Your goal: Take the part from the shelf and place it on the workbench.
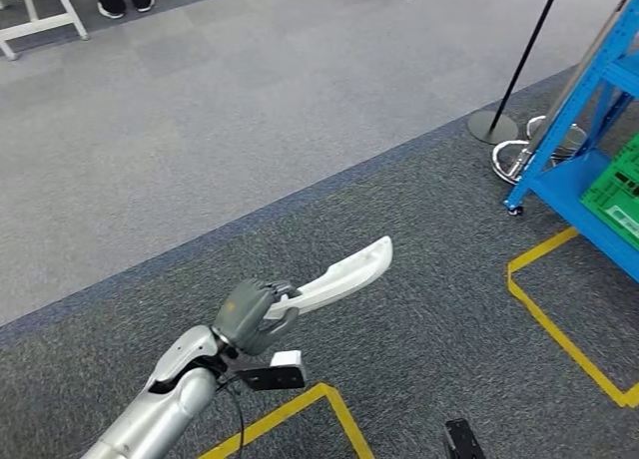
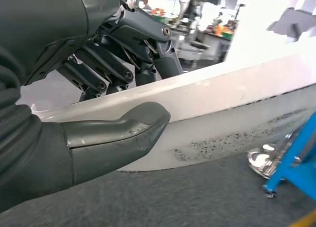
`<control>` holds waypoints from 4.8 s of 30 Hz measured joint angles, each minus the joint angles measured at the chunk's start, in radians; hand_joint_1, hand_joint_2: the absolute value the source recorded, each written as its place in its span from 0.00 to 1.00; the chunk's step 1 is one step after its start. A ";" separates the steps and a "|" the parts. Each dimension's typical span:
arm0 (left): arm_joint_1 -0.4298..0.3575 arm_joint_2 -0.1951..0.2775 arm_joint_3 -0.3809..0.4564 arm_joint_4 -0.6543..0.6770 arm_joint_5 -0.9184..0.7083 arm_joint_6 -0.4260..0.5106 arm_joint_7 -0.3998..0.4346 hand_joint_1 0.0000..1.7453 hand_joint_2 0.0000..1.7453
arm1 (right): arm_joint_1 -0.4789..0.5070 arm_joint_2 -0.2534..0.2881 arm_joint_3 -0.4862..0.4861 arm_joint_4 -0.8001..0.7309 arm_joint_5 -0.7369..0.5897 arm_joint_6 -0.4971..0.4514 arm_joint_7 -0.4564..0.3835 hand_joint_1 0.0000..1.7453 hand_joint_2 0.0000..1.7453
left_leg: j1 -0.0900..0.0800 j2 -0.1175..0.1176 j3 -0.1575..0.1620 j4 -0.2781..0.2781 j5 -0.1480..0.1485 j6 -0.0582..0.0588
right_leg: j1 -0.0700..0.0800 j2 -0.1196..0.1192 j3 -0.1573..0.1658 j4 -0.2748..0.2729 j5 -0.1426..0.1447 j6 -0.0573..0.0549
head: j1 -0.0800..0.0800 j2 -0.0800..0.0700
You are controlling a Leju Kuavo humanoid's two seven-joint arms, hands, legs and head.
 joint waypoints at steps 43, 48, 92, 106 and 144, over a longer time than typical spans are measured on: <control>-0.064 0.182 0.059 -0.263 0.122 0.057 0.100 1.00 1.00 | 0.002 0.002 0.045 -0.001 -0.055 -0.006 -0.002 0.00 0.00 | -0.028 0.097 0.046 -0.114 0.062 0.043 | 0.015 -0.136 0.001 0.024 -0.040 0.023 | -0.006 0.000; -0.015 0.194 0.083 -0.284 0.115 0.066 0.102 1.00 1.00 | 0.010 0.002 0.045 -0.001 -0.060 -0.007 -0.007 0.00 0.00 | -0.014 0.030 0.056 -0.126 0.068 0.056 | 0.008 -0.023 -0.130 0.271 -0.146 0.040 | 0.000 0.000; 0.525 0.315 0.563 -0.715 0.137 0.128 0.017 1.00 1.00 | 0.072 -0.011 0.008 -0.001 -0.146 -0.026 -0.060 0.00 0.00 | 0.002 -0.004 0.010 0.016 -0.038 -0.004 | -0.003 -0.007 -0.009 0.017 -0.021 0.001 | -0.009 0.000; 0.584 0.303 0.677 -0.750 0.172 0.105 0.001 1.00 1.00 | 0.065 -0.015 -0.006 -0.002 -0.151 -0.025 -0.067 0.00 0.00 | -0.001 0.071 0.076 -0.109 0.026 0.033 | 0.010 -0.102 0.015 0.065 -0.103 0.041 | -0.007 0.000; 0.601 0.245 0.759 -0.766 0.188 0.028 -0.008 1.00 1.00 | 0.071 -0.022 -0.017 -0.002 -0.143 -0.019 -0.066 0.00 0.00 | 0.008 -0.040 0.093 -0.119 0.022 0.030 | 0.003 0.010 -0.073 0.153 -0.070 0.038 | -0.006 0.000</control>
